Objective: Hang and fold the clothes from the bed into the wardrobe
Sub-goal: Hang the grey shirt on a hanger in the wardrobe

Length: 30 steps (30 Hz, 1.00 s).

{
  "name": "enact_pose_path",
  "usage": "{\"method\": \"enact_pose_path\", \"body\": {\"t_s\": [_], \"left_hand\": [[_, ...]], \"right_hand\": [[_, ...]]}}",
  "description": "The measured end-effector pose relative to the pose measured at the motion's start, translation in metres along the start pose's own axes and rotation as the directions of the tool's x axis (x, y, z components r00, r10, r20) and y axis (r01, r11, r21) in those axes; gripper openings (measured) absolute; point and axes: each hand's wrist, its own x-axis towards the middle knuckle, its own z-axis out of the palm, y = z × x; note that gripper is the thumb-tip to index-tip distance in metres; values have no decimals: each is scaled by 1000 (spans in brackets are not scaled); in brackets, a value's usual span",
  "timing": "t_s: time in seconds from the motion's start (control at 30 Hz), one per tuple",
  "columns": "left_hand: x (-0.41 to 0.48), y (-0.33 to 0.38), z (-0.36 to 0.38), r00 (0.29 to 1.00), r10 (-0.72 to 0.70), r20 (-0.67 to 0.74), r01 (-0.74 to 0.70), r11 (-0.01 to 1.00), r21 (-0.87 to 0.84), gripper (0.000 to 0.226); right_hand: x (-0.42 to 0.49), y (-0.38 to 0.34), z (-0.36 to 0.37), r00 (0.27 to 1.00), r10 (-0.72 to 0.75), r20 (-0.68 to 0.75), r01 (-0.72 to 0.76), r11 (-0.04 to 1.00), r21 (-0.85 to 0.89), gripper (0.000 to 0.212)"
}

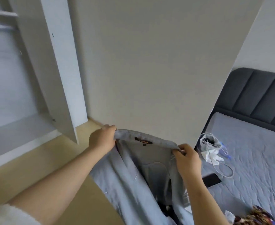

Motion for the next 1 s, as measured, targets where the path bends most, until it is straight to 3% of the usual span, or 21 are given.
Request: {"method": "enact_pose_path", "body": {"t_s": [0.07,0.17,0.23,0.33,0.47,0.63,0.7,0.8,1.0], "left_hand": [[2,-36,-6,992,-30,-124,54,979,195,19],[7,-102,-16,981,-88,-176,135,950,281,25],[14,-150,-28,960,-172,-219,216,957,196,25],[29,-221,-52,874,-385,-296,386,921,-56,18],[46,-316,-80,786,-576,-226,483,799,-357,9],[33,-420,-98,623,-769,-143,519,543,-660,15],[29,-446,-98,610,-792,-38,513,431,-743,13],[31,-475,-101,566,-810,154,467,161,-870,10],[55,-531,-115,552,-744,376,454,-110,-884,30]], "right_hand": [[1,-20,30,998,-46,43,46,999,-4,16],[3,-59,83,989,-122,87,121,992,17,21],[3,-90,124,977,-162,140,155,986,62,22],[3,-136,185,957,-220,191,198,972,125,19],[3,-191,264,949,-255,188,216,955,202,19],[-3,-249,354,936,-293,196,224,924,311,21],[-2,-266,385,931,-287,226,204,921,331,20],[-2,-288,432,910,-283,303,173,923,343,13],[11,-330,526,831,-284,479,139,939,315,9]]}}
